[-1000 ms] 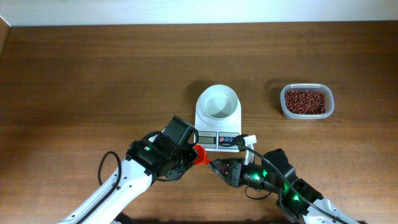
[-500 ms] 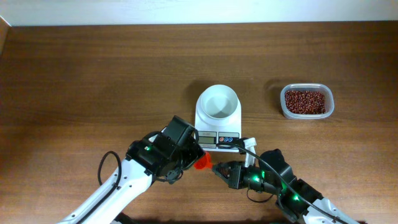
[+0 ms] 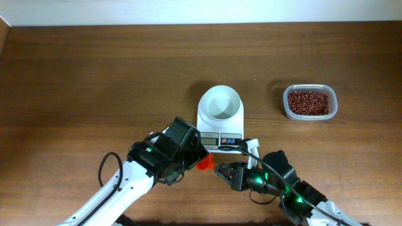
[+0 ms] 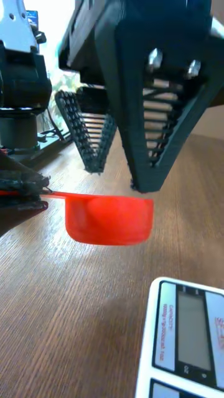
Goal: Scoop and weigh 50g on scale
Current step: 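Close the right gripper on the scoop handle near the left gripper, then release the left gripper and pull the scoop right toward the bean tub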
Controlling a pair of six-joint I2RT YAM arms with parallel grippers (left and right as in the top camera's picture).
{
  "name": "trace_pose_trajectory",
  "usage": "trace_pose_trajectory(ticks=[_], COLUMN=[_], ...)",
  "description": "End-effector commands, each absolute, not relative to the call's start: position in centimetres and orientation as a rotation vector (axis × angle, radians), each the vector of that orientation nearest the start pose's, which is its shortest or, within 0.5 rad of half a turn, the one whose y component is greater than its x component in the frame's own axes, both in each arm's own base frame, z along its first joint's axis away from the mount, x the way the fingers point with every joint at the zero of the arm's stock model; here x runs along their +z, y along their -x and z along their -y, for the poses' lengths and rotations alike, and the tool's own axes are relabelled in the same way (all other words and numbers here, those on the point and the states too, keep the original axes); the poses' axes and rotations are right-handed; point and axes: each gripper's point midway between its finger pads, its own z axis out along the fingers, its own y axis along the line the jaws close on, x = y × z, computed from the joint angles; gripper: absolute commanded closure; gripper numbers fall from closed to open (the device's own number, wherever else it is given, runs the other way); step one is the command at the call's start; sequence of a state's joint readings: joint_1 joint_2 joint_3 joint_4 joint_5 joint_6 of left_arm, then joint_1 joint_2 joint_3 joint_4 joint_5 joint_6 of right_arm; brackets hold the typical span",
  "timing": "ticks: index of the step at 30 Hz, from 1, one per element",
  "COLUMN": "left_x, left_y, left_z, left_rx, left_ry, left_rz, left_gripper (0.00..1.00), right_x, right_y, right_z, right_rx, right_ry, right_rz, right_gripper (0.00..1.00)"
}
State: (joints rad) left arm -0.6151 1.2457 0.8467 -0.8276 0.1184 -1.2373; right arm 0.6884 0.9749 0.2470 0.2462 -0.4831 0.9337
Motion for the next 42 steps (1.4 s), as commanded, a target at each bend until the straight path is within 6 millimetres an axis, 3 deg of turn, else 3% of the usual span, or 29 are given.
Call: trace_pose_trajectory(ticks=[1, 9, 15, 20, 26, 32, 37, 42], left_x=[9.1, 9.1, 9.1, 9.1, 9.1, 9.1, 9.1, 9.1], left_y=[-21.3, -21.6, -21.7, -21.7, -21.7, -21.7, -21.7, -21.7], left_z=[16.2, 15.7, 15.8, 15.8, 15.8, 15.8, 15.8, 15.8], left_rx=[-0.435, -0.407, -0.408, -0.41, -0.411, -0.411, -0.411, -0.411], left_ry=[0.725, 0.726, 0.727, 0.726, 0.726, 0.727, 0.726, 0.726], left_rz=[-2.842, -2.824, -2.822, -2.821, -2.821, -2.821, -2.821, -2.821], left_gripper=[0.01, 0.01, 0.01, 0.01, 0.01, 0.01, 0.01, 0.01], right_x=[12.5, 16.3, 20.8, 23.8, 23.8, 23.3, 23.1, 21.5], right_y=[-17.8, -20.1, -21.0, -21.1, -22.2, -23.3, -23.0, -23.4], right_z=[-25.2, -21.6, -17.8, -16.6, -14.7, -10.9, -10.6, -10.2], right_rx=[1.429, 1.46, 1.474, 1.475, 1.425, 1.365, 1.381, 1.244], right_ry=[0.112, 0.074, 0.069, 0.18, 0.117, -0.003, 0.005, 0.087], right_rz=[-2.288, -2.122, -1.92, -1.775, -1.765, -1.771, -1.781, -1.795], right_gripper=[0.96, 0.96, 0.96, 0.96, 0.96, 0.96, 0.96, 0.96])
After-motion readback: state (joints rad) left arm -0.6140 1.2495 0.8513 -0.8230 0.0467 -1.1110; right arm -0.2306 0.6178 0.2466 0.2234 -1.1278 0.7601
